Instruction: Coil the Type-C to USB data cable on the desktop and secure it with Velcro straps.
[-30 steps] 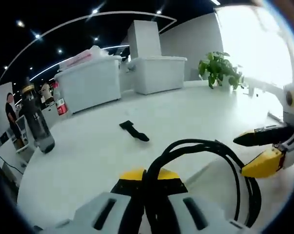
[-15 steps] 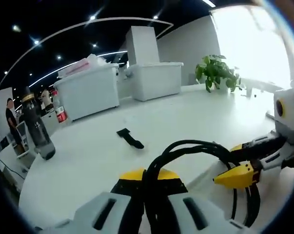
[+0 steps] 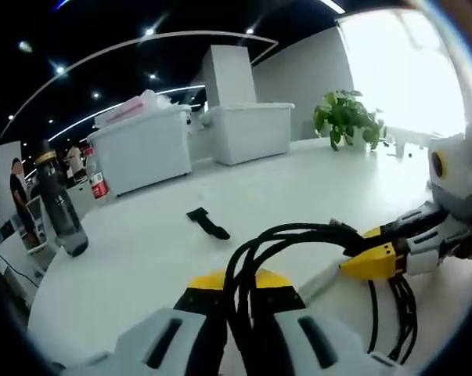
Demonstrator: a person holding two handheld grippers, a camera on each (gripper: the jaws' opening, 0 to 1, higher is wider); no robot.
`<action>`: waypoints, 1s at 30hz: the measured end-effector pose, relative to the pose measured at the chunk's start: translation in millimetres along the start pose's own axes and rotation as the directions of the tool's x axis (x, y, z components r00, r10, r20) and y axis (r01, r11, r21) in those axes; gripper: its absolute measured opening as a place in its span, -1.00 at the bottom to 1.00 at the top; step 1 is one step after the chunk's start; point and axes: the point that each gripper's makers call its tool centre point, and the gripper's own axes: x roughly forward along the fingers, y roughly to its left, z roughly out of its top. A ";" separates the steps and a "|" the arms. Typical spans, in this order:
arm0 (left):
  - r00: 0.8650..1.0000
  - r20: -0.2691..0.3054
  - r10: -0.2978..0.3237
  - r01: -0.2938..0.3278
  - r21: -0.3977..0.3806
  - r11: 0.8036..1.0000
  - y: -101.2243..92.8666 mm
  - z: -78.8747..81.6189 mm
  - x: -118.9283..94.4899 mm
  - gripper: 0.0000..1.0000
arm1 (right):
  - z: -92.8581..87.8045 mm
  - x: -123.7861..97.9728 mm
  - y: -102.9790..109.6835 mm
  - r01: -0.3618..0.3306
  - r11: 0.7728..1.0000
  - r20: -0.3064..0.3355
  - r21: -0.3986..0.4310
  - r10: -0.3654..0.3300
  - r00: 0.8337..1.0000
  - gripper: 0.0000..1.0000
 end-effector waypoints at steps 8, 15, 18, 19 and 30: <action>0.998 -0.025 -0.060 0.059 -0.037 0.998 -8.8 -9.9 5.9 -0.64 | 20.0 -1.4 -10.0 -0.009 0.991 0.063 -0.133 0.018 0.998 -0.90; 0.998 -0.033 -0.061 0.062 0.022 0.998 -10.4 -9.6 8.0 -0.55 | 36.1 -2.3 -8.6 -0.016 0.959 0.106 -0.283 0.048 0.993 -0.90; 0.997 -0.024 -0.069 0.069 0.015 0.997 -10.9 -8.0 8.9 -0.48 | 41.9 -2.2 -10.0 -0.016 0.943 0.107 -0.334 0.055 0.993 -0.90; 0.997 -0.022 -0.070 0.070 0.006 0.998 -9.7 -9.3 10.7 -0.42 | 43.2 -2.5 -10.3 -0.020 0.941 0.107 -0.339 0.060 0.992 -0.90; 0.997 -0.071 -0.031 0.041 0.148 0.988 -2.2 -17.0 20.2 -0.21 | 45.1 2.3 5.6 -0.047 0.835 0.094 -0.548 0.117 0.989 -0.91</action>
